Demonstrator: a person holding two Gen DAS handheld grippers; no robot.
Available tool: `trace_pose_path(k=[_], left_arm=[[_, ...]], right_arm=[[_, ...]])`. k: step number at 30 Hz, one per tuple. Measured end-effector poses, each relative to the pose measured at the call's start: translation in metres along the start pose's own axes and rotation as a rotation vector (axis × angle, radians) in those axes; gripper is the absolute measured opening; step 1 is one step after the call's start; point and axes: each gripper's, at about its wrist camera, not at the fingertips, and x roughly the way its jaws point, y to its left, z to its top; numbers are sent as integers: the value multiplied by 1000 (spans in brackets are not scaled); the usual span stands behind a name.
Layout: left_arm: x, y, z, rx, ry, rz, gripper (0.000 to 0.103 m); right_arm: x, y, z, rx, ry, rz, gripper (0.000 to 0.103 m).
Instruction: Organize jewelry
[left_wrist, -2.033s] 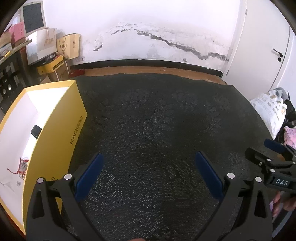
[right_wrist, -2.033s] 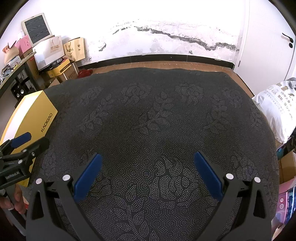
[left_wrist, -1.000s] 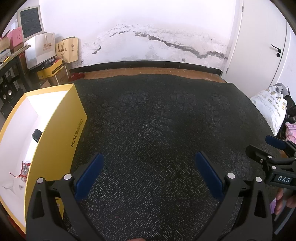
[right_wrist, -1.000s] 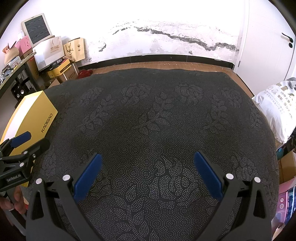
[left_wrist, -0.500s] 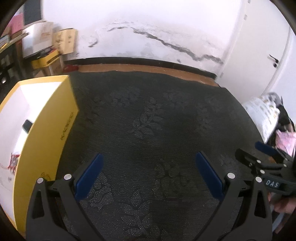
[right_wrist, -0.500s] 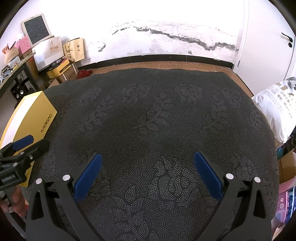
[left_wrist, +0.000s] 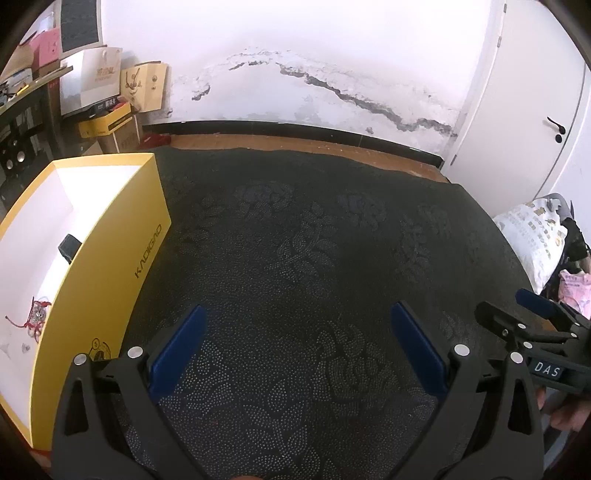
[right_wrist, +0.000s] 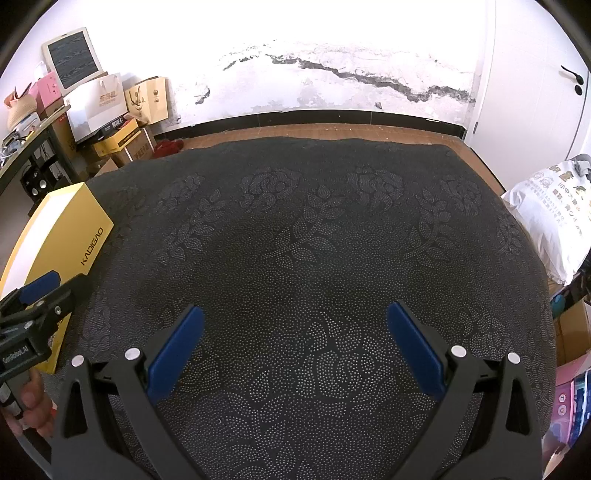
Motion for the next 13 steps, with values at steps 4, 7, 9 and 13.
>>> trace_pose_path(k=[4, 7, 9, 13], left_arm=[[0, -1, -1, 5, -7, 15, 97], [0, -4, -1, 23, -21, 54, 97], [-1, -7, -1, 42, -26, 69, 97], [1, -9, -1, 57, -12, 59, 97]], right_arm=[[0, 0, 0, -1, -2, 1, 96], [0, 0, 0, -1, -2, 0, 96], [0, 1, 0, -1, -2, -1, 96], [0, 1, 0, -1, -2, -1, 96]])
